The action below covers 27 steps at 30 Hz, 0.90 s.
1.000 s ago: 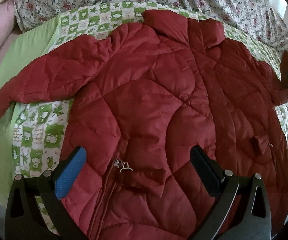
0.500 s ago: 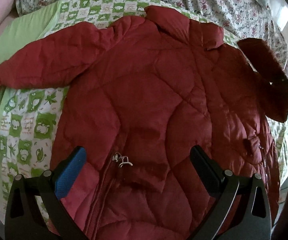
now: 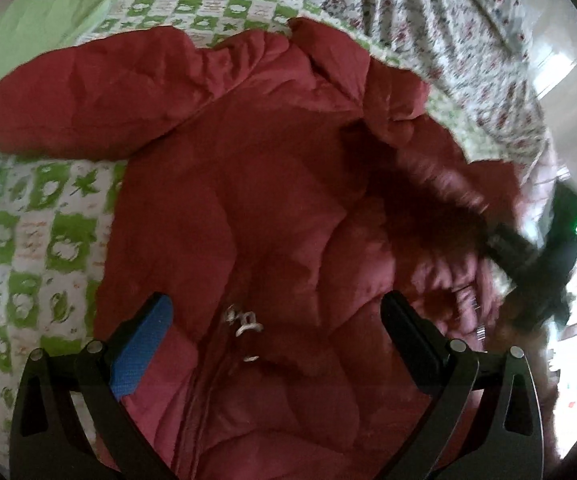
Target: Fold large clothes
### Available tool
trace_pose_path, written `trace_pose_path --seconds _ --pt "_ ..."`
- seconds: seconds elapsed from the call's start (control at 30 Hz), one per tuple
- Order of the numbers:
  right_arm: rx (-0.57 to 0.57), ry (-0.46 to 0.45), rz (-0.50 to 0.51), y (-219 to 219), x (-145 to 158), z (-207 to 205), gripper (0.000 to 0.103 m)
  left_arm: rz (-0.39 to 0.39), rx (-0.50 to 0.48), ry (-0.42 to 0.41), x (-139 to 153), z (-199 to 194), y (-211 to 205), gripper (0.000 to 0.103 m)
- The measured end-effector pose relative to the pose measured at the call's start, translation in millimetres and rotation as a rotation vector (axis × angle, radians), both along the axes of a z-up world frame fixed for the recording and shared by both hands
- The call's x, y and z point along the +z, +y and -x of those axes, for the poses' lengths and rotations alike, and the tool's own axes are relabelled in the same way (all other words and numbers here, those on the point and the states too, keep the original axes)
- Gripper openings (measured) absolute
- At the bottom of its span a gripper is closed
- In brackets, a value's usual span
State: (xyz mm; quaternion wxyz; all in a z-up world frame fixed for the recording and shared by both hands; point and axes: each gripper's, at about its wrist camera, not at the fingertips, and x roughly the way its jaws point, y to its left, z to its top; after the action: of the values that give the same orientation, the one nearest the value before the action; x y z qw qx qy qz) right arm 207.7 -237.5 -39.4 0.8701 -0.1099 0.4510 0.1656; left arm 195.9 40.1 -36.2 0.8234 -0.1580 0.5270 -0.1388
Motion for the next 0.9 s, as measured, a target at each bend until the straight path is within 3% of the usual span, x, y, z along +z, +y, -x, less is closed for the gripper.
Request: trace_pose_path --seconds 0.27,0.47,0.53,0.63,0.7,0.8,0.9 --pt "0.088 -0.024 0.105 24.6 -15.9 11.9 0.021 0.189 -0.088 0.022 11.9 -53.5 -19.3 0.103" --pt "0.097 -0.002 0.073 23.0 -21.7 15.3 0.035 0.254 -0.162 0.091 -4.3 -104.8 -52.2 0.102" --pt "0.092 0.002 0.066 21.3 -22.4 15.7 0.035 0.242 -0.184 0.105 -10.9 -114.7 -63.2 0.087" --pt "0.082 0.01 0.057 19.0 -23.5 16.4 0.035 0.226 -0.218 0.125 -20.1 -119.5 -76.0 0.051" --pt "0.07 0.013 0.053 16.3 -22.3 16.2 0.036 0.189 -0.227 0.113 -23.1 -117.5 -79.6 0.033" --pt "0.049 0.018 0.041 12.2 -20.3 17.8 0.036 0.197 -0.241 0.086 -21.3 -113.1 -78.0 0.016" --pt "0.028 0.033 0.004 5.7 -17.4 21.9 0.038 0.183 -0.245 0.03 -8.7 -105.0 -70.6 0.012"
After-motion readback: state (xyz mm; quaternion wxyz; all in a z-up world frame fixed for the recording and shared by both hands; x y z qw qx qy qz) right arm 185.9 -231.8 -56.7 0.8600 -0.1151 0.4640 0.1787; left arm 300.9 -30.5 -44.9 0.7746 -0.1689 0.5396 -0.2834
